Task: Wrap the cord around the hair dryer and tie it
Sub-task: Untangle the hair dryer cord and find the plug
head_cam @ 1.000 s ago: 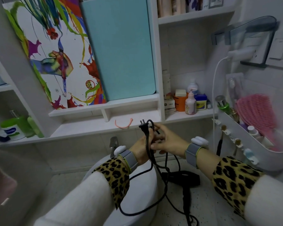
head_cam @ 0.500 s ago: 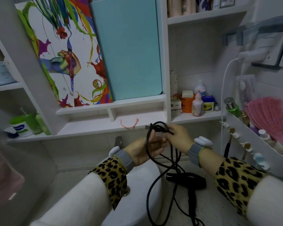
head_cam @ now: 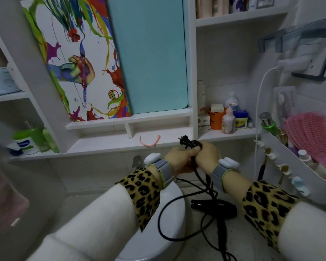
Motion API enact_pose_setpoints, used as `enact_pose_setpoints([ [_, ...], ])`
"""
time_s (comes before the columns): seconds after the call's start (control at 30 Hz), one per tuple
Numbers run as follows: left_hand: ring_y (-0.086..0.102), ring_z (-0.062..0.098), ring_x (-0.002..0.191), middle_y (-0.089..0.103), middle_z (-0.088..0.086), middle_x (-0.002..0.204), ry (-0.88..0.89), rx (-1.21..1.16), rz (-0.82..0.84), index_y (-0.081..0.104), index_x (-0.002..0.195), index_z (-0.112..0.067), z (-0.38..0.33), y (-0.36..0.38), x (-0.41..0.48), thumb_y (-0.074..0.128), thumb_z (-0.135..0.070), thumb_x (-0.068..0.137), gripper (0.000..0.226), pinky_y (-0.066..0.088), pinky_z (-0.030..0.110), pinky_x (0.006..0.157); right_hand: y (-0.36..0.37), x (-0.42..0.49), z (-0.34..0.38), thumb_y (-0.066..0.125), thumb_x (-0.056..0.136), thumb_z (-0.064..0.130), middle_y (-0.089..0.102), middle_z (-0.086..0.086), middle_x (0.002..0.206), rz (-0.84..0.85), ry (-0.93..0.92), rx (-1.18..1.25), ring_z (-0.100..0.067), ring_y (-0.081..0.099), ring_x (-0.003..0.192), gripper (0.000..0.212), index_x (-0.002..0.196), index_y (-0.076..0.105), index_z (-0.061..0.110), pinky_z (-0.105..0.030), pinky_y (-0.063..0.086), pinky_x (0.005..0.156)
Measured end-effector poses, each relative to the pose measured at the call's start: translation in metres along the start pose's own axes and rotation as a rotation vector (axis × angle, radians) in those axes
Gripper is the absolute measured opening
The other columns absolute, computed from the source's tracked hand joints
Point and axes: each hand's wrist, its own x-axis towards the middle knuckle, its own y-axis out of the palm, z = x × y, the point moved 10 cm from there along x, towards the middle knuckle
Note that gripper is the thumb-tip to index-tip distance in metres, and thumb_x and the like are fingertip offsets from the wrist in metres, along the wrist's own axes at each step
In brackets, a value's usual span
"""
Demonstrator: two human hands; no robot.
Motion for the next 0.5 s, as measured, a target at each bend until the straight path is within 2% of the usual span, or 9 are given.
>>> enact_pose_setpoints([
  [0.03, 0.059, 0.02, 0.067, 0.059, 0.011, 0.076, -0.014, -0.091, -0.009, 0.059, 0.083, -0.003, 0.002, -0.001, 0.002, 0.054, -0.018, 0.1, 0.023, 0.056, 0.023, 0.056, -0.001, 0.003, -0.004, 0.052, 0.088, 0.014, 0.068, -0.012, 0.099, 0.023, -0.002, 0.031, -0.033, 0.064, 0.091, 0.022, 0.107, 0.064, 0.01, -0.037, 0.053, 0.074],
  [0.1, 0.046, 0.014, 0.053, 0.046, 0.003, 0.065, -0.025, -0.203, -0.035, 0.055, 0.08, -0.008, 0.006, -0.016, 0.007, 0.045, -0.015, 0.103, 0.026, 0.043, 0.02, 0.042, -0.001, 0.005, -0.011, 0.055, 0.086, 0.01, 0.066, -0.008, 0.089, 0.132, -0.004, 0.164, -0.027, 0.061, 0.078, 0.025, 0.107, 0.066, 0.014, -0.032, 0.051, 0.059],
  [0.2, 0.027, 0.008, 0.035, 0.034, -0.004, 0.051, 0.002, -0.169, -0.207, 0.057, 0.08, -0.013, 0.01, -0.062, 0.017, 0.045, -0.016, 0.101, 0.024, 0.02, 0.016, 0.036, -0.014, 0.017, -0.027, 0.059, 0.08, 0.008, 0.06, 0.0, 0.069, 0.177, 0.035, 0.259, -0.016, 0.051, 0.061, 0.025, 0.1, 0.071, 0.015, -0.024, 0.04, 0.054],
  [0.27, 0.034, 0.013, 0.036, 0.039, -0.001, 0.053, -0.006, -0.093, -0.401, 0.055, 0.075, -0.013, 0.011, -0.105, 0.017, 0.05, -0.014, 0.097, 0.023, 0.03, 0.018, 0.041, -0.041, 0.031, -0.038, 0.064, 0.074, 0.008, 0.062, -0.002, 0.074, 0.053, 0.097, 0.33, -0.017, 0.054, 0.064, 0.026, 0.098, 0.07, 0.015, -0.024, 0.039, 0.056],
  [0.3, 0.043, 0.017, 0.045, 0.044, 0.002, 0.061, -0.016, -0.036, -0.469, 0.054, 0.073, -0.014, 0.014, -0.125, 0.017, 0.051, -0.013, 0.096, 0.023, 0.04, 0.024, 0.05, -0.058, 0.036, -0.045, 0.065, 0.07, 0.008, 0.063, -0.006, 0.077, -0.039, 0.144, 0.377, -0.022, 0.055, 0.068, 0.027, 0.097, 0.07, 0.013, -0.026, 0.04, 0.057],
  [0.37, 0.049, 0.024, 0.07, 0.05, 0.006, 0.074, -0.053, 0.089, -0.537, 0.055, 0.076, -0.014, 0.025, -0.156, 0.02, 0.051, -0.013, 0.094, 0.019, 0.043, 0.032, 0.071, -0.092, 0.044, -0.052, 0.061, 0.063, 0.007, 0.06, -0.011, 0.078, -0.211, 0.196, 0.477, -0.025, 0.053, 0.069, 0.033, 0.095, 0.068, 0.004, -0.031, 0.04, 0.058],
  [0.4, 0.048, 0.025, 0.072, 0.049, 0.008, 0.074, -0.073, 0.128, -0.559, 0.055, 0.077, -0.012, 0.032, -0.167, 0.023, 0.052, -0.013, 0.093, 0.017, 0.04, 0.033, 0.07, -0.105, 0.047, -0.05, 0.059, 0.062, 0.008, 0.058, -0.013, 0.076, -0.261, 0.178, 0.506, -0.024, 0.051, 0.065, 0.034, 0.093, 0.067, -0.002, -0.032, 0.038, 0.056],
  [0.43, 0.045, 0.026, 0.066, 0.048, 0.01, 0.07, -0.094, 0.139, -0.571, 0.054, 0.074, -0.008, 0.038, -0.174, 0.024, 0.053, -0.013, 0.093, 0.019, 0.037, 0.032, 0.064, -0.114, 0.05, -0.044, 0.057, 0.063, 0.01, 0.056, -0.014, 0.072, -0.289, 0.145, 0.517, -0.023, 0.048, 0.06, 0.031, 0.088, 0.065, -0.006, -0.031, 0.036, 0.053],
  [0.5, 0.034, 0.023, 0.05, 0.041, 0.009, 0.059, -0.097, 0.12, -0.56, 0.051, 0.066, -0.008, 0.046, -0.176, 0.026, 0.053, -0.015, 0.093, 0.027, 0.026, 0.027, 0.051, -0.122, 0.05, -0.026, 0.056, 0.065, 0.019, 0.052, -0.012, 0.067, -0.306, 0.081, 0.511, -0.021, 0.044, 0.052, 0.021, 0.071, 0.06, 0.0, -0.028, 0.035, 0.049],
])
